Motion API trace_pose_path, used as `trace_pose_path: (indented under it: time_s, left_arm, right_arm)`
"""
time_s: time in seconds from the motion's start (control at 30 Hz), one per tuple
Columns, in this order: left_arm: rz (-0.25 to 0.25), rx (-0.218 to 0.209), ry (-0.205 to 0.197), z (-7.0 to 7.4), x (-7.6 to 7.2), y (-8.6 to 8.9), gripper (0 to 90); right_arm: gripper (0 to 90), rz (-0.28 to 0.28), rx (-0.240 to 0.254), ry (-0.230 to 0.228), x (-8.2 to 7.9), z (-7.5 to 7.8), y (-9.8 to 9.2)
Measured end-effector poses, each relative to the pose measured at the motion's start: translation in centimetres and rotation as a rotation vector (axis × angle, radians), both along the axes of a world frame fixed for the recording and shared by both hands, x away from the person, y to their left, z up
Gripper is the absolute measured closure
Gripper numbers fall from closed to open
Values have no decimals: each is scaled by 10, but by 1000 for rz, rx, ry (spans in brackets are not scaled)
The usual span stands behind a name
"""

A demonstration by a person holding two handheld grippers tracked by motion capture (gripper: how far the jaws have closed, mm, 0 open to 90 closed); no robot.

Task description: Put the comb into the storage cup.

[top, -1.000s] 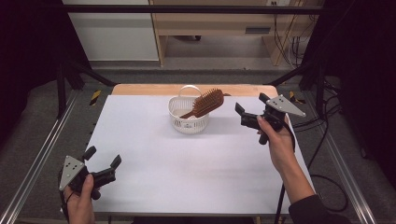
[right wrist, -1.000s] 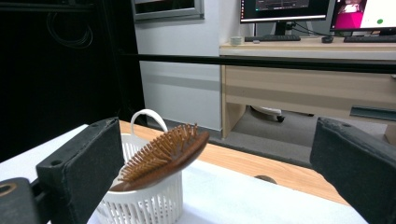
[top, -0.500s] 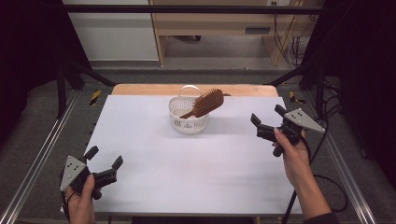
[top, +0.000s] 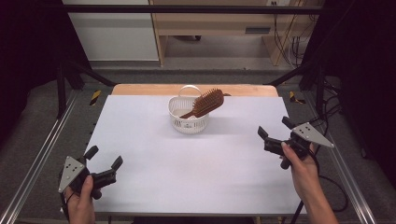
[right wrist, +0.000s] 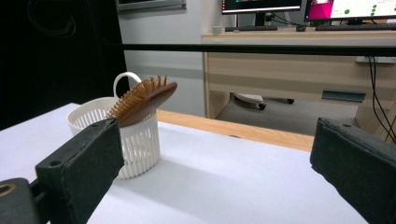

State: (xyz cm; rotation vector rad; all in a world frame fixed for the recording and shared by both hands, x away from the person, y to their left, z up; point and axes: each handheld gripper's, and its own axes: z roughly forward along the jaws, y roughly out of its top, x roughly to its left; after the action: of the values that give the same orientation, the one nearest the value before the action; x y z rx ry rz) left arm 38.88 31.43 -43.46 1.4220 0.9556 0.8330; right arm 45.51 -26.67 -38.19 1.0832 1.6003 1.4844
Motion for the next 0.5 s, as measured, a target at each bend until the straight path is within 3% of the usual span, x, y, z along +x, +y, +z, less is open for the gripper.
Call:
trace_pose_path:
  time_s: [0.1, 0.5]
  left_arm:
    - [-2, -4, -18, 1, -2, 0, 15]
    - [-12, -9, -25, 2, -2, 0, 12]
  right_arm:
    - [26, 8, 0, 10, -6, -5, -2]
    - [29, 20, -10, 43, -17, -32, -4]
